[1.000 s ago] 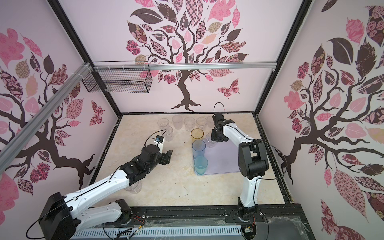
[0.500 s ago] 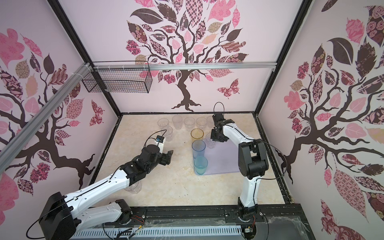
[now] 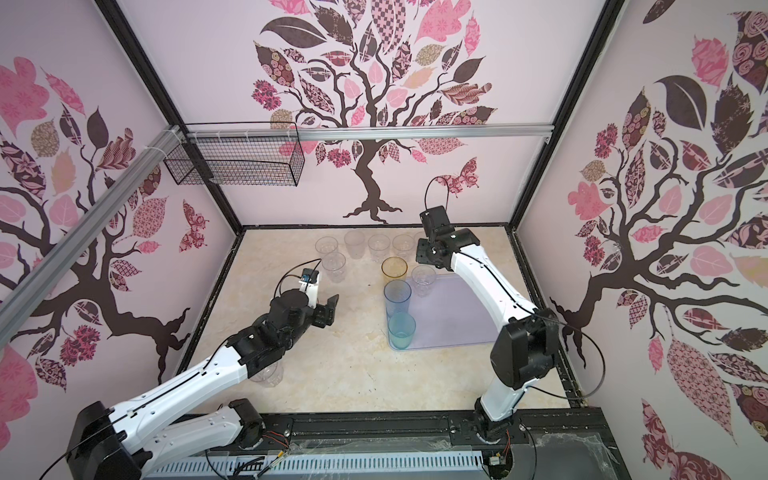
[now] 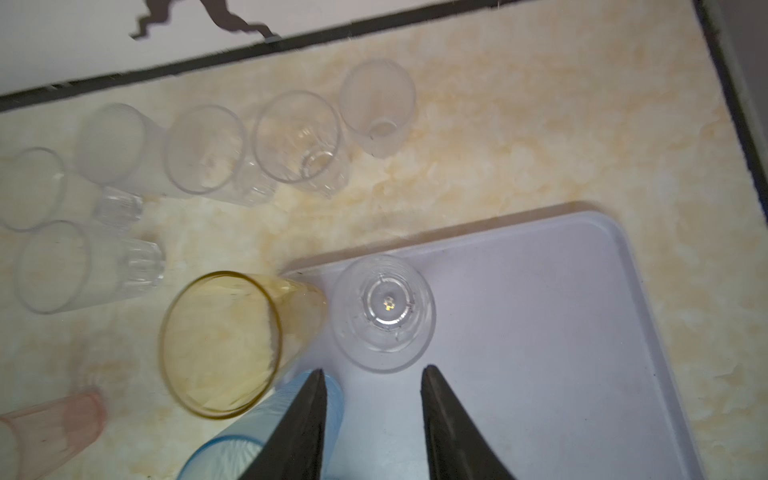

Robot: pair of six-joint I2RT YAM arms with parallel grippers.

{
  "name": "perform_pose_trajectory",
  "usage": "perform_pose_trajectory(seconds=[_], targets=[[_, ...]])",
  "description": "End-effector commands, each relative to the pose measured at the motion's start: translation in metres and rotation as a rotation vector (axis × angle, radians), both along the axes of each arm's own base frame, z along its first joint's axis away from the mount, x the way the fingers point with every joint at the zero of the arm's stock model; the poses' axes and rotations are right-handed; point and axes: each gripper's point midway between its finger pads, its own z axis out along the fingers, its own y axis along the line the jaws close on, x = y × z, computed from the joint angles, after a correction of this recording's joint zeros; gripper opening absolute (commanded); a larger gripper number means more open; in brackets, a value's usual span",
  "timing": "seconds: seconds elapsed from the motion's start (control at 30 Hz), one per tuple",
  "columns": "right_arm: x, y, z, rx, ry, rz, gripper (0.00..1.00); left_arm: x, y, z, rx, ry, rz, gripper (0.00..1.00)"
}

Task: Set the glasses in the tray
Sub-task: 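Lower the clear glass onto the tray and open the right gripper, then move the right gripper back to a clear glass near the robot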

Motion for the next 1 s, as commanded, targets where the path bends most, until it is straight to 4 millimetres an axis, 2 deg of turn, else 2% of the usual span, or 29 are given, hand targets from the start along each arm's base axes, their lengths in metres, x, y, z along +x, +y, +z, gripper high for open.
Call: perform_pose_trajectory(seconds=[0.0,0.07,0.13,0.23,0.37,0.47,0.53,0.63,0.77,0.87,0.97], targets=[[-0.019,0.016,0.051,0.004,-0.107,0.032,0.43,0.000,0.027,0.028,0.044,-0.060,0.103,0.78],[-0.029,0.046,0.068,0.026,-0.153,0.116,0.44,-0.002,0.042,0.040,0.046,-0.049,0.174,0.77],[-0.039,0.080,0.077,0.042,-0.175,0.194,0.46,-0.004,0.056,0.045,0.050,-0.030,0.228,0.77],[-0.054,0.131,0.076,0.045,-0.172,0.296,0.48,-0.005,0.086,0.042,-0.002,0.010,0.313,0.78],[-0.076,0.203,0.053,0.110,-0.117,0.448,0.51,-0.008,0.129,0.017,-0.171,0.111,0.414,0.78],[-0.090,0.249,0.030,0.152,-0.077,0.534,0.54,-0.018,0.140,-0.001,-0.180,0.179,0.465,0.78],[-0.094,0.270,0.010,0.143,-0.043,0.563,0.54,-0.024,0.142,-0.015,-0.198,0.241,0.484,0.78],[-0.094,0.290,-0.023,0.101,0.017,0.584,0.55,-0.029,0.146,-0.042,-0.273,0.337,0.526,0.78],[-0.088,0.300,-0.059,0.054,0.064,0.585,0.55,-0.034,0.142,-0.072,-0.371,0.411,0.555,0.80],[-0.085,0.308,-0.083,0.037,0.099,0.597,0.56,-0.031,0.133,-0.087,-0.437,0.440,0.549,0.80],[-0.081,0.318,-0.098,0.031,0.121,0.605,0.56,-0.027,0.129,-0.097,-0.431,0.472,0.544,0.80]])
